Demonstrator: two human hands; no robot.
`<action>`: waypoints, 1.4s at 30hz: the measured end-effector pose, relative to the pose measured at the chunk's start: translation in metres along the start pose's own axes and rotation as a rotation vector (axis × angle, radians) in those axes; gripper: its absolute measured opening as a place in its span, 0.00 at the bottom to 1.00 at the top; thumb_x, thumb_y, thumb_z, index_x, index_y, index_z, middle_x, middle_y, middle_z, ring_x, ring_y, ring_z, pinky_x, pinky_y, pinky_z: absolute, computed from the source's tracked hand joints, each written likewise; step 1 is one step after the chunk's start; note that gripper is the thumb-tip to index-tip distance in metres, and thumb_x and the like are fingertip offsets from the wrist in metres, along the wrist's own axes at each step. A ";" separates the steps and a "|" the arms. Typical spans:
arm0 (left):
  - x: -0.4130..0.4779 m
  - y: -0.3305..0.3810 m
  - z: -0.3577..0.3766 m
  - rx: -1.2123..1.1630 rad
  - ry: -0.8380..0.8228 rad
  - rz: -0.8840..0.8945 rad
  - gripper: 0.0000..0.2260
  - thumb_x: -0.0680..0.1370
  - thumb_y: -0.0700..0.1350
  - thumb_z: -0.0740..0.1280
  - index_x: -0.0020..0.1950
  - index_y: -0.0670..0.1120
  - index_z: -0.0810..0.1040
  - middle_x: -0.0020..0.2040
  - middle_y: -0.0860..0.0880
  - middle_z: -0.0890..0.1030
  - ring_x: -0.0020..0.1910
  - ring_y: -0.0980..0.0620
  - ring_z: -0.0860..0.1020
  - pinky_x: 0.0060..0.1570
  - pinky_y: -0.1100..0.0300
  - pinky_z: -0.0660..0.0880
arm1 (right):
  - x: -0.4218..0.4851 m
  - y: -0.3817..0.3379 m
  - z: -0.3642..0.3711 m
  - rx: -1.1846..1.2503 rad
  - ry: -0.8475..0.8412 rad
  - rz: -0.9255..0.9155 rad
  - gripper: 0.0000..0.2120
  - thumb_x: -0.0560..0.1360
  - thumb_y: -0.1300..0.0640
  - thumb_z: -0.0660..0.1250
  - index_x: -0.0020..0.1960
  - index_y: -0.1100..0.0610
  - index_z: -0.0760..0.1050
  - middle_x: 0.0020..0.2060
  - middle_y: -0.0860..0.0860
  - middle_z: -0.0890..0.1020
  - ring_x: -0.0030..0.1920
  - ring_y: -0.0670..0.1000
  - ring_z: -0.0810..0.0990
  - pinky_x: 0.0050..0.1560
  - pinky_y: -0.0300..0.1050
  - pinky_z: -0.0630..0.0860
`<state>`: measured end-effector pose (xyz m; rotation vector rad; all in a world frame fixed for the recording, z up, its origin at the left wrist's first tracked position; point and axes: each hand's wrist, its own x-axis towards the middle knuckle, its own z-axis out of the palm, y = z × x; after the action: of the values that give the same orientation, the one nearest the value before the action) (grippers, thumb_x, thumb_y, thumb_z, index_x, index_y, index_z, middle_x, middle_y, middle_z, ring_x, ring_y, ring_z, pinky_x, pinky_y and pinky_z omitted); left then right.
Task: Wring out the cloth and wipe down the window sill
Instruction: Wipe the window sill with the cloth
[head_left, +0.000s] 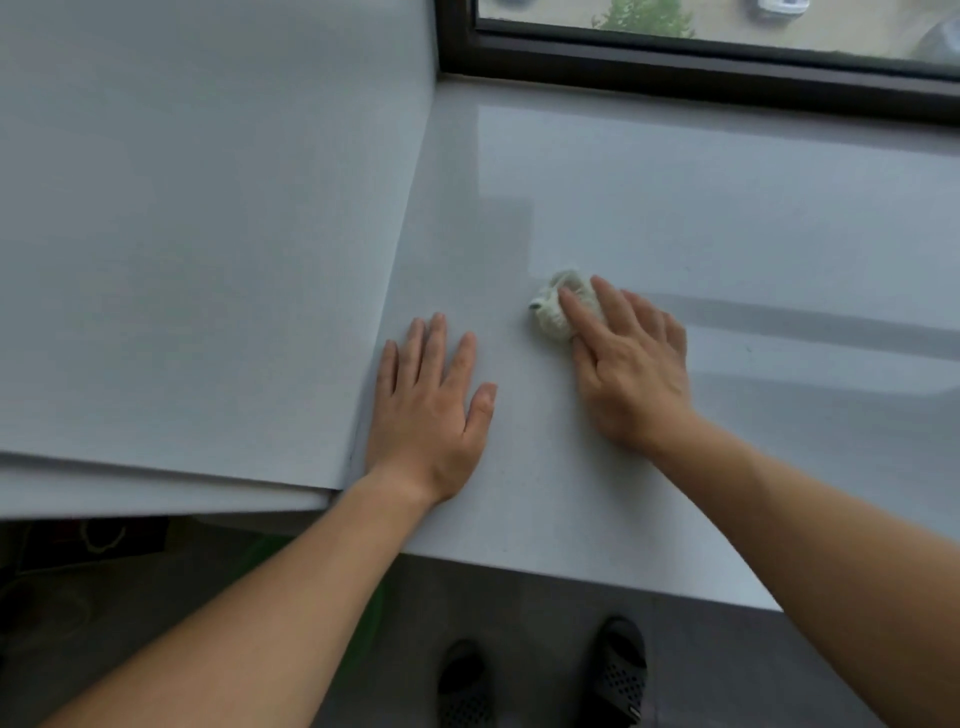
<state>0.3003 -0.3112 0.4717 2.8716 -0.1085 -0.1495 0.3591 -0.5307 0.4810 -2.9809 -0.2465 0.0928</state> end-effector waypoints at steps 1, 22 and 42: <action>0.001 0.000 0.000 -0.010 0.002 -0.001 0.32 0.79 0.64 0.35 0.81 0.52 0.47 0.81 0.48 0.42 0.79 0.51 0.36 0.75 0.50 0.33 | 0.001 -0.005 0.002 0.028 0.010 0.101 0.24 0.81 0.43 0.48 0.77 0.36 0.54 0.79 0.46 0.57 0.76 0.55 0.56 0.73 0.53 0.49; 0.012 -0.024 -0.016 -0.166 0.038 0.037 0.27 0.79 0.62 0.43 0.73 0.60 0.68 0.81 0.48 0.54 0.79 0.50 0.47 0.75 0.51 0.36 | -0.118 -0.043 0.012 -0.009 0.033 -0.100 0.26 0.78 0.48 0.59 0.76 0.39 0.62 0.76 0.49 0.65 0.73 0.57 0.63 0.72 0.55 0.55; 0.056 0.040 -0.003 -0.126 0.058 -0.114 0.22 0.81 0.55 0.51 0.75 0.58 0.64 0.81 0.50 0.54 0.79 0.48 0.48 0.73 0.36 0.37 | -0.132 -0.031 0.011 -0.038 0.050 -0.132 0.29 0.76 0.46 0.59 0.77 0.39 0.59 0.77 0.49 0.62 0.74 0.57 0.61 0.72 0.57 0.55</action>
<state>0.3536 -0.3539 0.4802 2.7538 0.0742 -0.0911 0.2236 -0.5214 0.4815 -2.9900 -0.4424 -0.0013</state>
